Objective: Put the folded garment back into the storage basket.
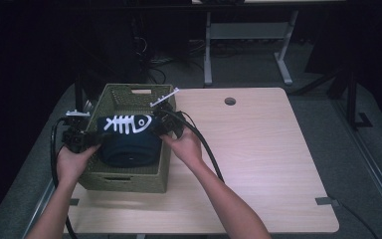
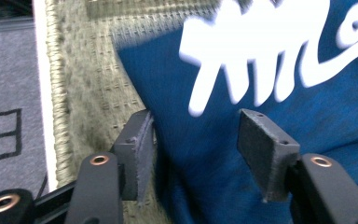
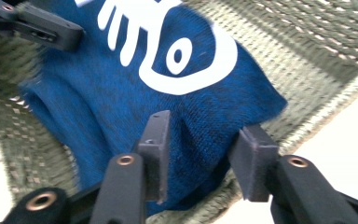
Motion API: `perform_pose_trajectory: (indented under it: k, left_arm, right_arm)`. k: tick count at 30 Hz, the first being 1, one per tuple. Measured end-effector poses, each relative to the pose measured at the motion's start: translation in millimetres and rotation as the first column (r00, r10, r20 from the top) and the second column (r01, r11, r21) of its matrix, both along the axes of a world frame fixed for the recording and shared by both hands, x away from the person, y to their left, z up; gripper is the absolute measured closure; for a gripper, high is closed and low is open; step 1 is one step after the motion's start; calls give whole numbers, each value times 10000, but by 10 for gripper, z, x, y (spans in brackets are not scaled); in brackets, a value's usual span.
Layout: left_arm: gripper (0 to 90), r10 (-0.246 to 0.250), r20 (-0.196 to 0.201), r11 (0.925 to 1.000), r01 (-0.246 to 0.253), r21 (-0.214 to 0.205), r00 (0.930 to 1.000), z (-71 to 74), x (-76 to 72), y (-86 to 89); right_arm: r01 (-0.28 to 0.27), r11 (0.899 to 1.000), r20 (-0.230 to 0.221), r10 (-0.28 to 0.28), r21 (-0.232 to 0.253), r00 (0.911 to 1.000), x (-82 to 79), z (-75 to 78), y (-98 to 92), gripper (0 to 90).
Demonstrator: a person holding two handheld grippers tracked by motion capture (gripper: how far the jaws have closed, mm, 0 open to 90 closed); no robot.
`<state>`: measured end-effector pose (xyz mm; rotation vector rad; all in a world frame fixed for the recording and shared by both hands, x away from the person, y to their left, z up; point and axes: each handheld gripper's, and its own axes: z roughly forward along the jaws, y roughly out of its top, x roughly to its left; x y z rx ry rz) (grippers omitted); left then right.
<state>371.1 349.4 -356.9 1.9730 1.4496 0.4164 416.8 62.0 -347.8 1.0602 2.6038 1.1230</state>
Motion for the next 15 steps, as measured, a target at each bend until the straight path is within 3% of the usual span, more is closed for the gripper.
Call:
perform_pose_trajectory:
  k: [2,4,8,15]
  left_arm:
    - [508,7,62,10000,-7,-11,10000,5,-3,9]
    - [504,34,193,10000,-33,-78,9998,27,-13,15]
    - [503,19,348,9998,-12,-198,9994,48,-28,8]
    - [504,-224,692,9983,261,-522,9974,99,-89,-36]
  right_arm:
    - [96,9999,150,-94,-121,9998,-5,4,4,529]
    - [336,9992,577,-322,-238,9978,-27,54,-21,500]
    - [201,9998,474,-203,32,9987,-20,113,-85,502]
    - [46,9944,-43,-41,1059,10000,-5,168,-264,500]
